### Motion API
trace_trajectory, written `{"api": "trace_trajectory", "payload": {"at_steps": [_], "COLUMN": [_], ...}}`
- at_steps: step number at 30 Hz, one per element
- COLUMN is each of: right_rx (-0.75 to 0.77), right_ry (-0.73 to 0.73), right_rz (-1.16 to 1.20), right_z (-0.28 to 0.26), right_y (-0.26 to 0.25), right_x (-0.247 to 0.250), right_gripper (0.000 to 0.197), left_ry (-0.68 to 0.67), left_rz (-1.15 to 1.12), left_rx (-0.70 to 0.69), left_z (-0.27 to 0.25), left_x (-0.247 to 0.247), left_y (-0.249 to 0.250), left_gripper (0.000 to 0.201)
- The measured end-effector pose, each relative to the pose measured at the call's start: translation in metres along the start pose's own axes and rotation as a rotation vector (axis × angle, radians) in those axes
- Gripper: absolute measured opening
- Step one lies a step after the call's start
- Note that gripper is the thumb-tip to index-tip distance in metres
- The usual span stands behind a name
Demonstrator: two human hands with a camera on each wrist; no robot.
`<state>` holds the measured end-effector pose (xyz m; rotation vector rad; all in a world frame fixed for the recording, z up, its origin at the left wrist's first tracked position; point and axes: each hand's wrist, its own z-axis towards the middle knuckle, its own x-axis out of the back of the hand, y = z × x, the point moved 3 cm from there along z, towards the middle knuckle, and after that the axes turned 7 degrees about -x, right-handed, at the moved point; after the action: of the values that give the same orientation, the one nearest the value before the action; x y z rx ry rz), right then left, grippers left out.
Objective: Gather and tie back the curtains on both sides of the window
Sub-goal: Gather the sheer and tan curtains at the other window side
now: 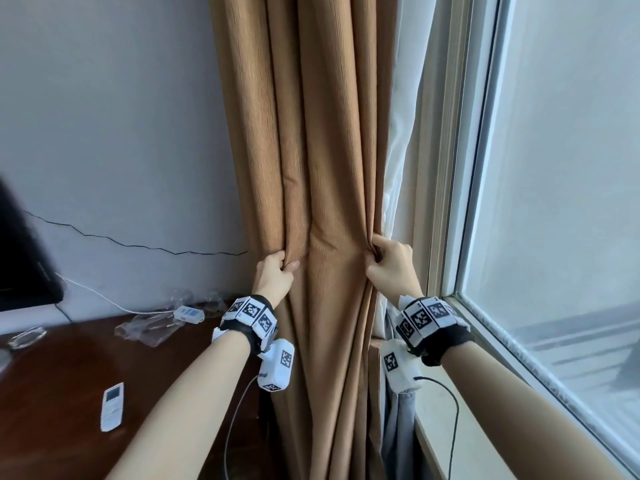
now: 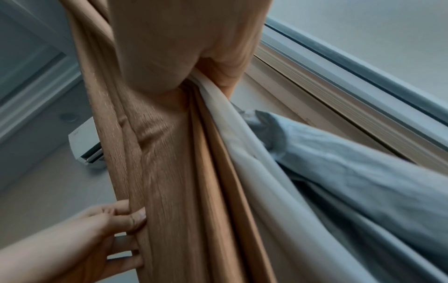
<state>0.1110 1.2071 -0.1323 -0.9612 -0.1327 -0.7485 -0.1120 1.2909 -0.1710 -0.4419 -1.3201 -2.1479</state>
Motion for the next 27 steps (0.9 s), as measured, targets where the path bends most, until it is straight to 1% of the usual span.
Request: {"api": "trace_trajectory", "payload": {"at_steps": [3,6,8,10,13,14,15,17,18,19,20,21,22,25,26,27], "right_rx": [-0.023,-0.043,-0.042,-0.046,-0.045,-0.043,-0.043,-0.054,-0.058,-0.063,-0.066,-0.067,-0.074,-0.118,-0.129,-0.135], "right_ry": [0.005,-0.003,-0.016,-0.022,-0.014,-0.006,0.002,0.023,0.033,0.039,0.042,0.050,0.061,0.104,0.114,0.115], "right_rz": [0.065,0.126,0.147,0.155,0.157,0.150,0.144,0.127,0.118,0.107,0.091,0.070,0.046,-0.011,-0.031,-0.052], "right_z": [0.001,0.000,-0.003,-0.004,-0.004,-0.005,-0.005,-0.007,-0.007,-0.007,-0.008,-0.008,-0.009,-0.011,-0.010,-0.009], "right_y": [0.000,0.003,0.005,0.005,0.004,0.003,0.003,0.006,0.006,0.007,0.006,0.003,0.000,-0.004,-0.003,-0.001], "right_x": [0.002,0.004,0.005,0.006,0.008,0.009,0.009,0.010,0.010,0.009,0.006,0.003,0.000,-0.009,-0.010,-0.011], "right_gripper": [0.040,0.029,0.020,0.012,0.013,0.014,0.014,0.015,0.015,0.014,0.011,0.010,0.015,0.036,0.038,0.035], "left_ry": [0.015,0.057,0.092,0.121,0.140,0.121,0.065,-0.101,-0.154,-0.175,-0.166,-0.158,-0.163,-0.161,-0.158,-0.153], "left_rz": [-0.014,-0.037,-0.041,-0.028,-0.012,-0.017,-0.063,-0.261,-0.356,-0.422,-0.448,-0.448,-0.431,-0.408,-0.400,-0.362], "left_rx": [0.021,0.058,0.098,0.156,0.227,0.233,0.227,0.192,0.182,0.185,0.198,0.207,0.209,0.242,0.262,0.272], "left_z": [0.001,0.000,-0.003,-0.006,-0.009,-0.009,-0.007,-0.007,-0.009,-0.010,-0.012,-0.013,-0.015,-0.015,-0.013,-0.012], "left_x": [0.000,-0.001,-0.003,-0.006,-0.015,-0.019,-0.025,-0.037,-0.040,-0.043,-0.045,-0.049,-0.055,-0.073,-0.076,-0.077], "left_y": [0.001,0.005,0.011,0.020,0.028,0.030,0.028,0.027,0.029,0.031,0.034,0.038,0.044,0.052,0.053,0.052], "left_gripper": [0.011,0.013,0.018,0.030,0.027,0.028,0.031,0.045,0.048,0.044,0.037,0.029,0.027,0.040,0.039,0.038]}}
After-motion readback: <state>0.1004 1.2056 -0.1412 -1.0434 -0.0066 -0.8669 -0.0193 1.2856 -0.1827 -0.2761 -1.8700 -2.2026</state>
